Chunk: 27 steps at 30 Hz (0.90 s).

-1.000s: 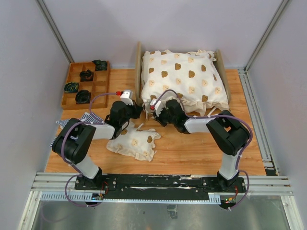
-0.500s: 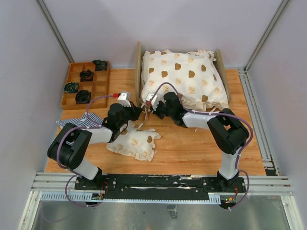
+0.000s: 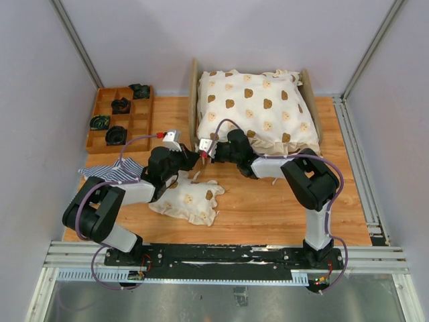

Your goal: Set up the pet bed

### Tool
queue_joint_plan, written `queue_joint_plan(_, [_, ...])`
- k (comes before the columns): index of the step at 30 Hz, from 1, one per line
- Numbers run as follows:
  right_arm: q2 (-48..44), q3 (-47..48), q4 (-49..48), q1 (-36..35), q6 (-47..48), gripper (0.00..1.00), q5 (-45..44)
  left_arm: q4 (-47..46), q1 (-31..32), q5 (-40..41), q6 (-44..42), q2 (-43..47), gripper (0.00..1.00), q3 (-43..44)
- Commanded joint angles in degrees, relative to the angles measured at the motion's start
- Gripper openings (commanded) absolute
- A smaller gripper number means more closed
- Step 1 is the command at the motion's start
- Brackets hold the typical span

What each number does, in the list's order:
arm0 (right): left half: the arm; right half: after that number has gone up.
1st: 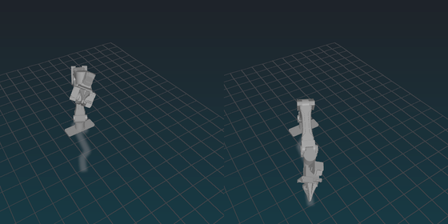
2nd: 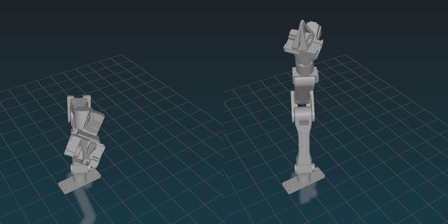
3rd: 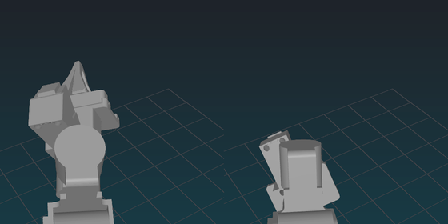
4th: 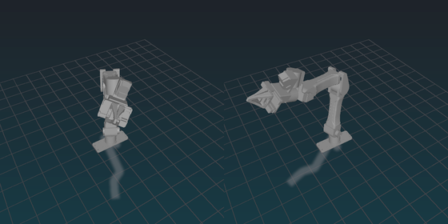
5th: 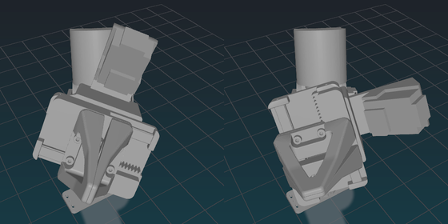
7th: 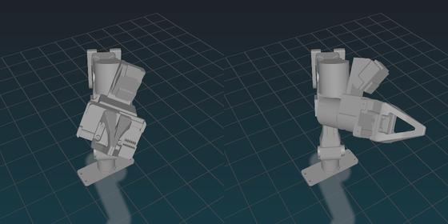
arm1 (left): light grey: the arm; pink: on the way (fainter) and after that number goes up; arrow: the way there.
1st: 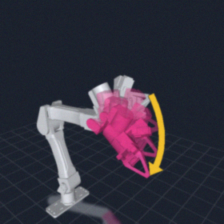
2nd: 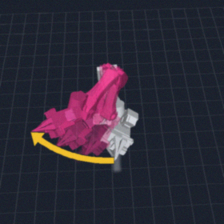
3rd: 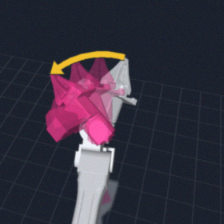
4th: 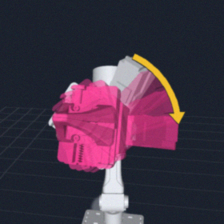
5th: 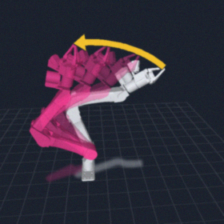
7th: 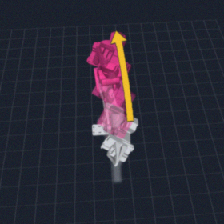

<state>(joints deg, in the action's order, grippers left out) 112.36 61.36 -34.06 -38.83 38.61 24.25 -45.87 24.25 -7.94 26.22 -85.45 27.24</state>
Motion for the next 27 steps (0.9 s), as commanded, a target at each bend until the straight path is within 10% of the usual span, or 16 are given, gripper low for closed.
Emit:
queue_joint_plan(1, [0.87, -0.75, -9.73, -0.11, 7.59, 0.00, 3.87, -1.73, 0.18, -0.99, 0.74, 2.10, 0.00, -0.89])
queue_joint_plan(11, [5.96, -1.98, -15.01, 0.07, 18.71, 0.00, 2.60, 12.93, -0.94, 11.36, 9.80, 14.76, 0.39, -0.60])
queue_joint_plan(27, [7.86, -7.36, -29.48, 1.56, 21.60, 0.00, 2.25, 18.44, -2.89, 9.46, 23.66, 3.76, 0.47, 9.40])
